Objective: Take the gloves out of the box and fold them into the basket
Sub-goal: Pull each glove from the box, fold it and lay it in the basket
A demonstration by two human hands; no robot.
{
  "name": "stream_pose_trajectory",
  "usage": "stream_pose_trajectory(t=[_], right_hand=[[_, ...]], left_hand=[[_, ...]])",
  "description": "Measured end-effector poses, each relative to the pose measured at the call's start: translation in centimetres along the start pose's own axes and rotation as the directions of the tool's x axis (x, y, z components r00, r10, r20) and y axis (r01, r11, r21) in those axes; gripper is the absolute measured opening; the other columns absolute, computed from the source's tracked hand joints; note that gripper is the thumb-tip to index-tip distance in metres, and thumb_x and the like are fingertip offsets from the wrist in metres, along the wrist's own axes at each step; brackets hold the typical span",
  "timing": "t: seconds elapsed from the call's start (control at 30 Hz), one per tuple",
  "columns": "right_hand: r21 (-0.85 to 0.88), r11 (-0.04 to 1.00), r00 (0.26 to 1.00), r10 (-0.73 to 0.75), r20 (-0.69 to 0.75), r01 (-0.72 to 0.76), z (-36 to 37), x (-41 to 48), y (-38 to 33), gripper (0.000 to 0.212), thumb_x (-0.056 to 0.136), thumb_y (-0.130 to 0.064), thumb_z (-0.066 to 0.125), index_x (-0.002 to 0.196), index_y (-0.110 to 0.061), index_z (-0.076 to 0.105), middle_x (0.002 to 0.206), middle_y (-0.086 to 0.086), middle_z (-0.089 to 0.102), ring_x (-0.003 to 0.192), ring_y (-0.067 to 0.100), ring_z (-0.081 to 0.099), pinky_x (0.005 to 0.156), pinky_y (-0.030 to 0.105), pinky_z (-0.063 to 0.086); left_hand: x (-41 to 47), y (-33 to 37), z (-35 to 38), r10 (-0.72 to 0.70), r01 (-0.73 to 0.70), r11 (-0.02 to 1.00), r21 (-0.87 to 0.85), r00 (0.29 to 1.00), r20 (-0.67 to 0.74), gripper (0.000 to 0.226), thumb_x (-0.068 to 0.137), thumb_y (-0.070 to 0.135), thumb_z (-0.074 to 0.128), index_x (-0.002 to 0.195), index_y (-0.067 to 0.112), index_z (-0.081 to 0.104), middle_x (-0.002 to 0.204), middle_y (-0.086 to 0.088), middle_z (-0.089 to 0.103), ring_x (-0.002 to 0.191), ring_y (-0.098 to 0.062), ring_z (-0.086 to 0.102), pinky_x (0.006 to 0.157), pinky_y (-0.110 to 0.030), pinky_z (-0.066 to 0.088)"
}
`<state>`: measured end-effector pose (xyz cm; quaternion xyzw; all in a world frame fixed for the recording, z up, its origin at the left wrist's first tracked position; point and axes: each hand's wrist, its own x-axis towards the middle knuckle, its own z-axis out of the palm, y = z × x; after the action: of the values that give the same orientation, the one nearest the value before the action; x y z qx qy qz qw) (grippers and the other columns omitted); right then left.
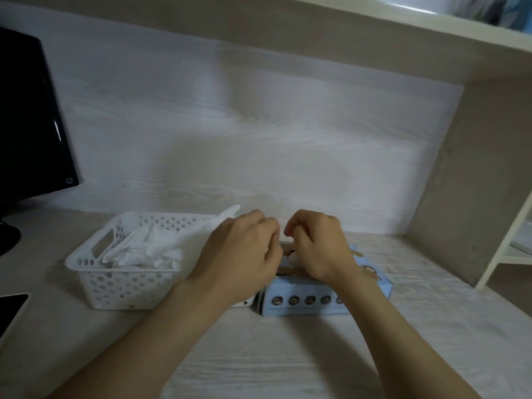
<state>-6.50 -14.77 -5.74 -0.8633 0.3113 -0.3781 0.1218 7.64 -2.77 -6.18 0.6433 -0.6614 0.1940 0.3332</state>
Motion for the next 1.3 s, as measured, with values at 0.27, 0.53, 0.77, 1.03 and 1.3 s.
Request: stream_pose_trajectory(t=[0.27,0.53,0.77,1.03,1.3], right_hand=[[0.051,0.999,0.998,-0.020,0.051,0.017,-2.0,-3.1,3.5,0.037,0.076,-0.038,0.046,0.095,-0.022,0.073,0.081,-0.007,0.066,0.080,0.010,0.060,0.073,0.031,0.049],[-0.052,0.999,0.995,-0.002,0.100,0.007,-0.5,-3.5,4.3,0.026,0.096,-0.031,0.063,0.117,-0.033,0.077,0.096,-0.008,0.062,0.087,0.004,0.061,0.076,0.019,0.048],[-0.060,0.997,0.997,0.050,-0.051,-0.053,0.4,-3.2,4.3,0.014,0.091,-0.018,0.072,0.096,-0.027,0.081,0.094,-0.007,0.060,0.083,0.006,0.060,0.073,0.028,0.053],[-0.051,0.999,0.961,-0.025,-0.276,0.012,0.7,-3.0,4.9,0.021,0.101,-0.018,0.060,0.087,-0.024,0.074,0.091,-0.009,0.071,0.082,0.012,0.066,0.077,0.038,0.055],[0.099,0.994,0.829,0.027,-0.559,0.034,-0.4,-3.1,3.2,0.014,0.107,-0.019,0.060,0.105,-0.017,0.074,0.100,-0.008,0.072,0.093,0.007,0.066,0.082,0.009,0.044]], left_hand=[[-0.7,1.2,2.4,0.150,-0.190,0.956,0.225,0.972,0.182,0.039,0.099,0.041,0.031,0.093,0.027,0.067,0.090,0.010,0.064,0.094,-0.016,0.053,0.091,-0.037,0.042],[-1.1,1.3,2.6,0.097,-0.172,0.934,0.313,0.965,0.243,0.048,0.101,0.050,0.026,0.102,0.029,0.070,0.093,0.011,0.070,0.104,-0.018,0.054,0.093,-0.038,0.040],[-1.3,1.5,2.4,0.070,-0.161,0.938,0.306,0.955,0.289,0.062,0.098,0.066,0.021,0.109,0.032,0.072,0.099,0.015,0.071,0.114,-0.016,0.050,0.097,-0.039,0.039],[-1.3,1.3,2.1,0.077,-0.167,0.944,0.285,0.950,0.302,0.064,0.093,0.073,0.023,0.116,0.036,0.070,0.098,0.016,0.067,0.110,-0.013,0.048,0.093,-0.036,0.041],[-1.4,1.5,1.9,0.075,-0.153,0.957,0.248,0.952,0.297,0.057,0.096,0.071,0.030,0.115,0.037,0.071,0.099,0.016,0.069,0.107,-0.015,0.050,0.091,-0.039,0.046]])
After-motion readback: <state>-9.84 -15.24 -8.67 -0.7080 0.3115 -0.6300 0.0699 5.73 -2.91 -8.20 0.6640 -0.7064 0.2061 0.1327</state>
